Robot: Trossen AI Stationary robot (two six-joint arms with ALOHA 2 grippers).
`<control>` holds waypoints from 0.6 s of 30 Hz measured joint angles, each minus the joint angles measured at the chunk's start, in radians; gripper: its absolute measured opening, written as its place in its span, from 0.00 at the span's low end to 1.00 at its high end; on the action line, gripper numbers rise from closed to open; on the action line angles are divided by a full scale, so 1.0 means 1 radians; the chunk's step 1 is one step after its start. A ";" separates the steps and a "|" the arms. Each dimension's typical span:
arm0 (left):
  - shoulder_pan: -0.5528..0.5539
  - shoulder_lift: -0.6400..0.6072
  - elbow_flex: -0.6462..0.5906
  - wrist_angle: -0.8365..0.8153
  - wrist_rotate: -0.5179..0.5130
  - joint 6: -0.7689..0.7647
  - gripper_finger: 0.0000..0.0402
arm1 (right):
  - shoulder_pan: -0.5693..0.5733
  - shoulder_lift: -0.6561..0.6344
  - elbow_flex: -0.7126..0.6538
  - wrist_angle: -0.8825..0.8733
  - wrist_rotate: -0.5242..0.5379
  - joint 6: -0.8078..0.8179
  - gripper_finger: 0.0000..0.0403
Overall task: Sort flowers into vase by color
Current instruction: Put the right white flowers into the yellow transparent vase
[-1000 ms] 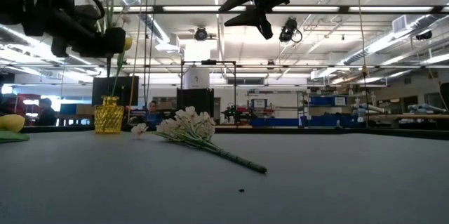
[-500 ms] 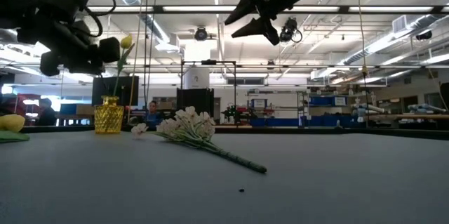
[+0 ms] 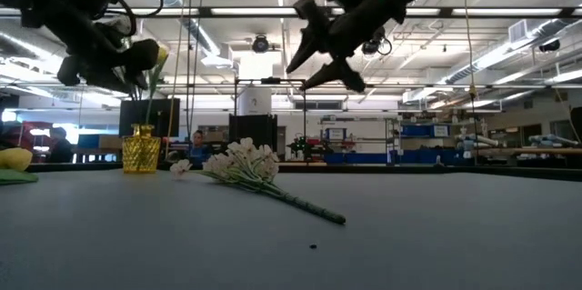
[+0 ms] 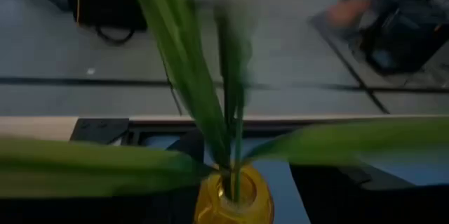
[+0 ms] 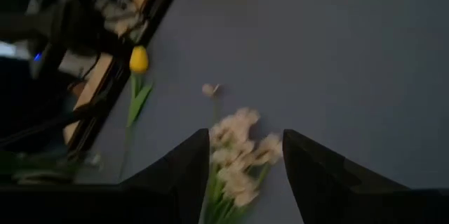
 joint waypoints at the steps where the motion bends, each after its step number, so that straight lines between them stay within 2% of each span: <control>1: 0.005 0.007 0.023 -0.043 0.005 -0.011 0.53 | 0.004 0.018 0.000 0.010 -0.022 0.014 0.47; 9: 0.022 0.032 0.170 -0.284 0.060 -0.040 0.66 | 0.034 0.133 0.000 0.143 -0.112 0.101 0.47; 18: 0.022 0.039 0.327 -0.476 0.120 -0.065 0.85 | 0.043 0.157 0.000 0.116 -0.079 0.107 0.47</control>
